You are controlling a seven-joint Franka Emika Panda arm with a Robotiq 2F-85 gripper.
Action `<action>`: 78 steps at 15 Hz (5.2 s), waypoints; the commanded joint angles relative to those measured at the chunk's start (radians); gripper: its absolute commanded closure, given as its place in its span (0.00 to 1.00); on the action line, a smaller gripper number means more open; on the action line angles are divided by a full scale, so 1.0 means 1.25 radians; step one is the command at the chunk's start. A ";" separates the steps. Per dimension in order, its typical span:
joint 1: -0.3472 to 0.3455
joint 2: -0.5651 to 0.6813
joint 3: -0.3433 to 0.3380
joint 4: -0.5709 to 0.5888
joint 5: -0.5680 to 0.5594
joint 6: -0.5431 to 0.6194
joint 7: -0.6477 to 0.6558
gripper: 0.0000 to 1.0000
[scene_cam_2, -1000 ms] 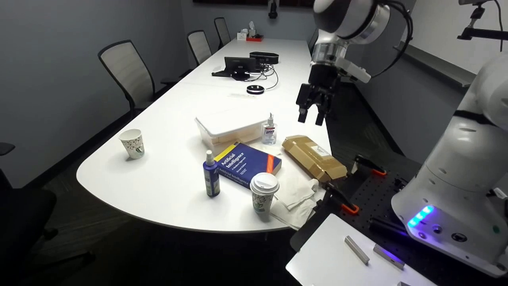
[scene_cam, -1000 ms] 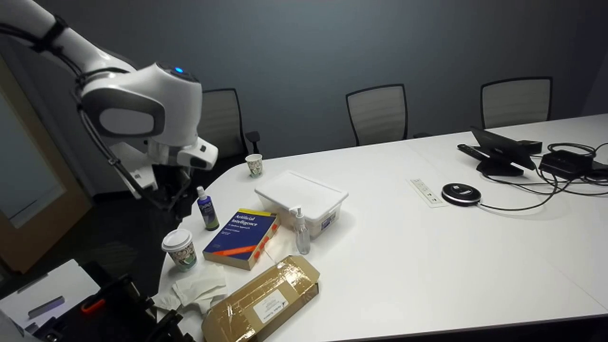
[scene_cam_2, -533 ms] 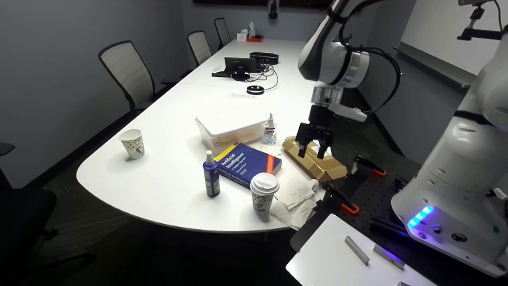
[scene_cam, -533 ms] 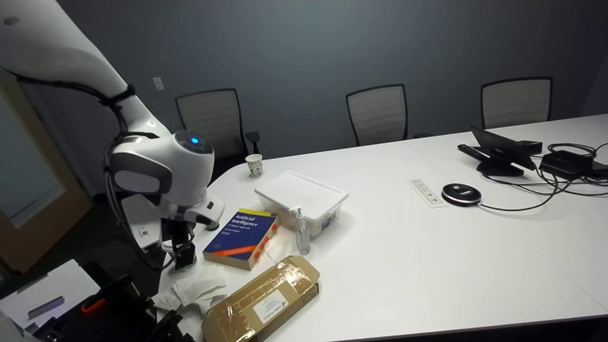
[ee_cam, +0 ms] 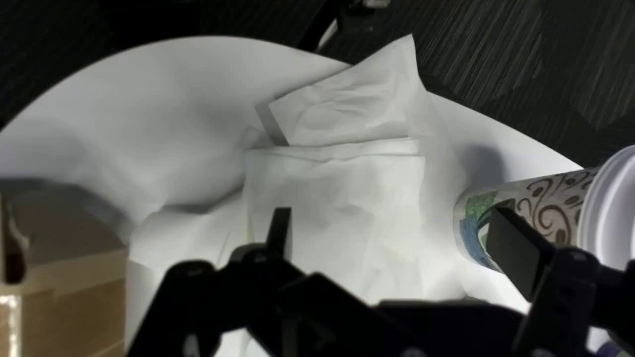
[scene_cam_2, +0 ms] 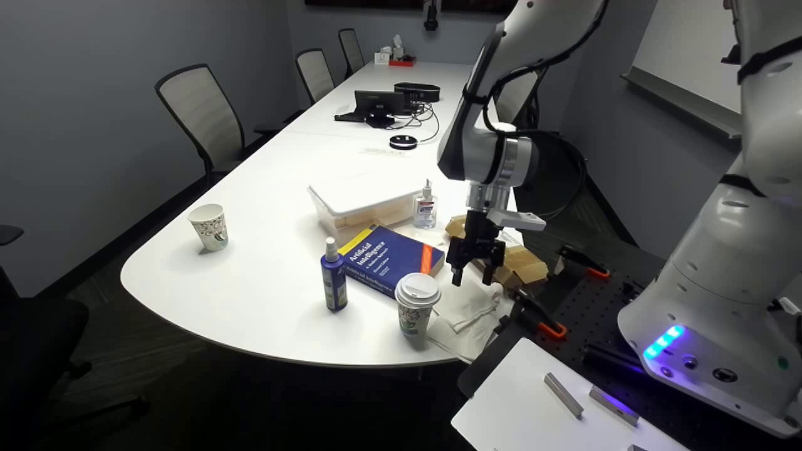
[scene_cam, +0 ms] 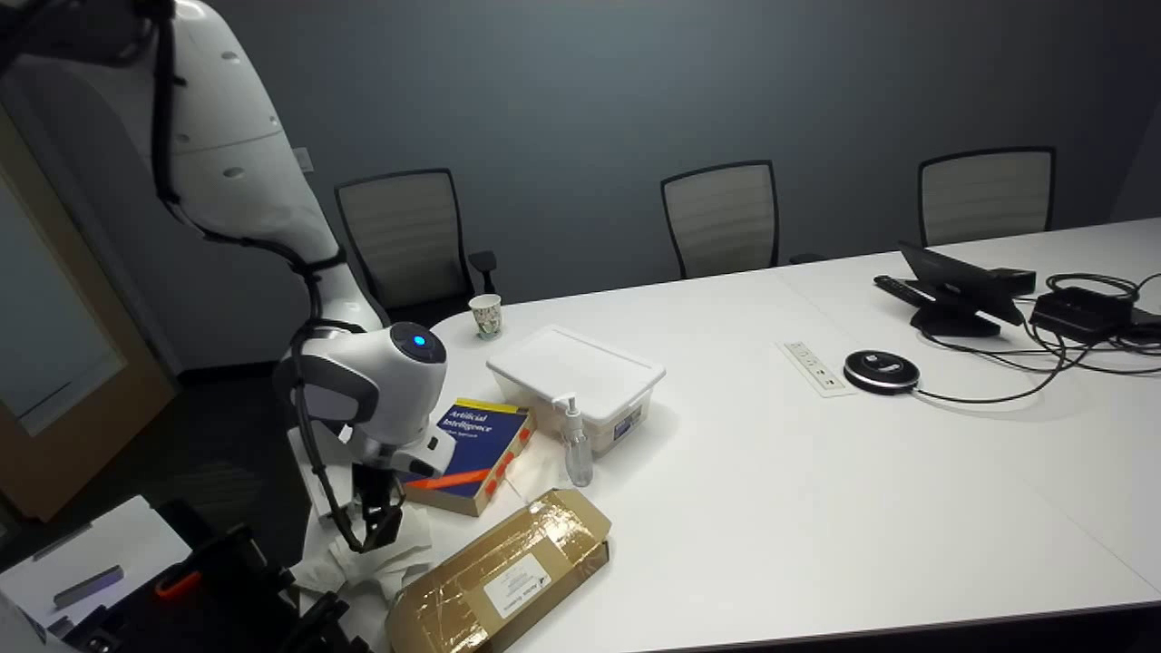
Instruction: Use the napkin to wipe the top of the blue book.
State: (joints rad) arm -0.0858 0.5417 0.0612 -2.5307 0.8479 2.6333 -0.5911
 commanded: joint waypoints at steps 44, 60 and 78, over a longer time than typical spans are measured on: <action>0.014 -0.113 0.080 0.181 -0.460 -0.043 0.351 0.97; -0.029 0.117 0.121 0.332 -0.465 0.156 0.353 0.97; 0.017 0.282 0.124 0.555 -0.556 0.172 0.377 0.97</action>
State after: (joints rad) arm -0.0797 0.8817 0.2390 -1.8835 0.1799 2.8776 -0.1360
